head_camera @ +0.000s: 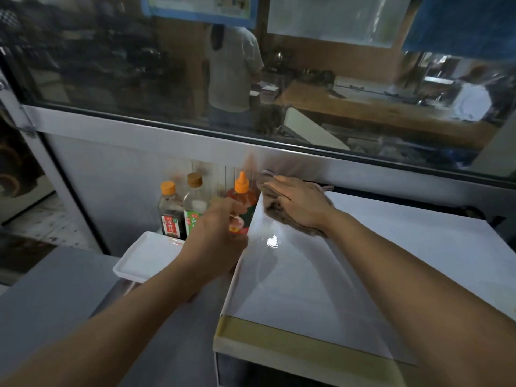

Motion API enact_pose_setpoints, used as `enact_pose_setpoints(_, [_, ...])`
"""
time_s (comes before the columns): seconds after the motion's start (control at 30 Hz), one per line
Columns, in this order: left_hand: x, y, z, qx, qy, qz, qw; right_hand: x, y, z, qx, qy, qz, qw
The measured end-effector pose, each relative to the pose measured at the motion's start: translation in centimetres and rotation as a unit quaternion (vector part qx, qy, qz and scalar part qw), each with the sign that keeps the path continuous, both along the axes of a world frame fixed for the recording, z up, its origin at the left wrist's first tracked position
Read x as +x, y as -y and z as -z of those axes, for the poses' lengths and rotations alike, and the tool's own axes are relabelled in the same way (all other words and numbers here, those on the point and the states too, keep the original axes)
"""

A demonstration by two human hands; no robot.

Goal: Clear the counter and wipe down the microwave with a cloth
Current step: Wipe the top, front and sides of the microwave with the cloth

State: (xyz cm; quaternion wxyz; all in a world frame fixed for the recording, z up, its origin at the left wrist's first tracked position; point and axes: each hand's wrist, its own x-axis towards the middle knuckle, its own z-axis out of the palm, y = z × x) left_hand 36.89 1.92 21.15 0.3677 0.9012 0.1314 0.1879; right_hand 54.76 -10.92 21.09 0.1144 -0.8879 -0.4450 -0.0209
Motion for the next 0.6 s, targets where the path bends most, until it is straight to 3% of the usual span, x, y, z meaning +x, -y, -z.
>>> enact_pose_setpoints(0.13, [-1.0, -0.5, -0.2, -0.003, 0.027, -0.003, 1.000, -5.1, 1.3, 0.1, 0.001, 0.035, -0.142, 0.989])
enact_pose_setpoints(0.2, [-1.4, -0.7, -0.2, 0.011, 0.033, -0.007, 0.999, -5.7, 1.9, 0.4, 0.004, 0.018, -0.167, 0.986])
enact_pose_setpoints(0.47, [-3.2, -0.5, 0.3, 0.027, 0.002, -0.013, 1.000, -0.3, -1.0, 0.6, -0.011, 0.030, -0.020, 0.999])
enact_pose_setpoints(0.6, [-4.3, -0.4, -0.3, 0.007, 0.010, -0.004, 1.000, -6.1, -0.1, 0.7, -0.027, 0.026, -0.113, 0.993])
